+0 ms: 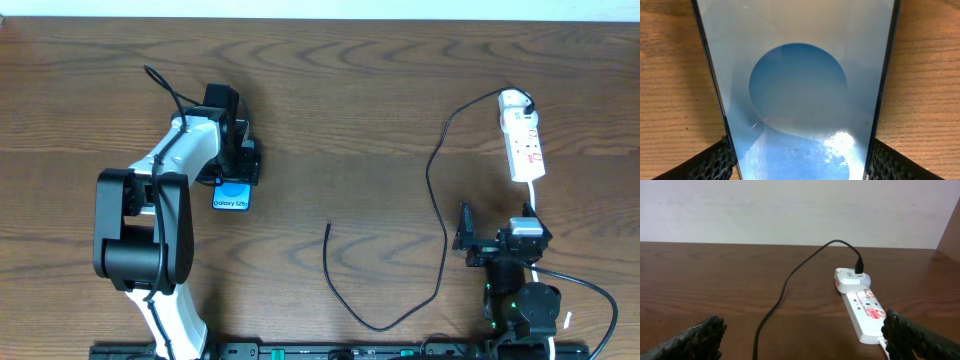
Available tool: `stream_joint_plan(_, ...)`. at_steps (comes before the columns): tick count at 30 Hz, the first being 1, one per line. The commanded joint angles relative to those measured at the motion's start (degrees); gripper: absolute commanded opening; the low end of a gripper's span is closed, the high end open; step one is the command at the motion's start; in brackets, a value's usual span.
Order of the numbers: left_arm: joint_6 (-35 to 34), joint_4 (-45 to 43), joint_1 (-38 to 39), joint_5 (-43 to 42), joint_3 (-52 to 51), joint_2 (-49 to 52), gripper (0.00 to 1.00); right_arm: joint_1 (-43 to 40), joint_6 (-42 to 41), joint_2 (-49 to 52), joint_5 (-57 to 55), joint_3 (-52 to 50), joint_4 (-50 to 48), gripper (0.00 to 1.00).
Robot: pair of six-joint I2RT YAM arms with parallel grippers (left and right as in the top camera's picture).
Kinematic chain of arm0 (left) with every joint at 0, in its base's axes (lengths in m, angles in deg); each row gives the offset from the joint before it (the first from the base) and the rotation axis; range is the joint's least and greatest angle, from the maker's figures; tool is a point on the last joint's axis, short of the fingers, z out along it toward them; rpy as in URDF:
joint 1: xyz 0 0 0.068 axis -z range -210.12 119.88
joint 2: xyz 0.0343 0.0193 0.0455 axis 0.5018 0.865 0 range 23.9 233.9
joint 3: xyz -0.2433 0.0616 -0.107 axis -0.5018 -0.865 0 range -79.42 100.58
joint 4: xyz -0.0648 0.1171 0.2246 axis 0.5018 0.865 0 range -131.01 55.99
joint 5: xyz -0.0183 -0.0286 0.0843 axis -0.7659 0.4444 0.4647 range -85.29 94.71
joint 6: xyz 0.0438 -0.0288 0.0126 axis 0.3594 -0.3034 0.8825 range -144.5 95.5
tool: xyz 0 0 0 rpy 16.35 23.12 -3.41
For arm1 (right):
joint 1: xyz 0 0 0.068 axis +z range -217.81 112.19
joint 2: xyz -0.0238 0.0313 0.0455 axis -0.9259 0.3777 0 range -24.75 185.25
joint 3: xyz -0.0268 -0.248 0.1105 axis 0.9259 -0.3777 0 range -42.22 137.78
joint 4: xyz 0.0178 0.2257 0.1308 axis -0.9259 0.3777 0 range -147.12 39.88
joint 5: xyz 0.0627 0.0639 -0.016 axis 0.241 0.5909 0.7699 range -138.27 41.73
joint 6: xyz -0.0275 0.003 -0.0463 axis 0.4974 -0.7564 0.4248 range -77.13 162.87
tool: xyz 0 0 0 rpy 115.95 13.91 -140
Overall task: Plug charger to phone and switch on socket
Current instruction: 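Close the left gripper on the phone's sides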
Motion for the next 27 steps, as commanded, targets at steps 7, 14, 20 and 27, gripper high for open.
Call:
stream_joint_plan(7, 0.20, 0.35, -0.13, -0.85, -0.96, 2.05, 0.76, -0.57, -0.20, -0.33, 0.09, -0.09, 0.26, 0.99)
stream_joint_plan(14, 0.17, 0.33, -0.13, -0.85, -0.96, 2.05, 0.74, -0.57, -0.20, -0.33, 0.09, -0.09, 0.24, 0.99)
stream_joint_plan(20, 0.17, 0.31, -0.13, -0.85, -0.96, 2.05, 0.72, -0.57, -0.20, -0.33, 0.11, -0.09, 0.26, 0.99)
stream_joint_plan(27, 0.17, 0.31, -0.13, -0.85, -0.96, 2.05, 0.68, -0.57, -0.20, -0.33, 0.11, -0.09, 0.26, 0.99)
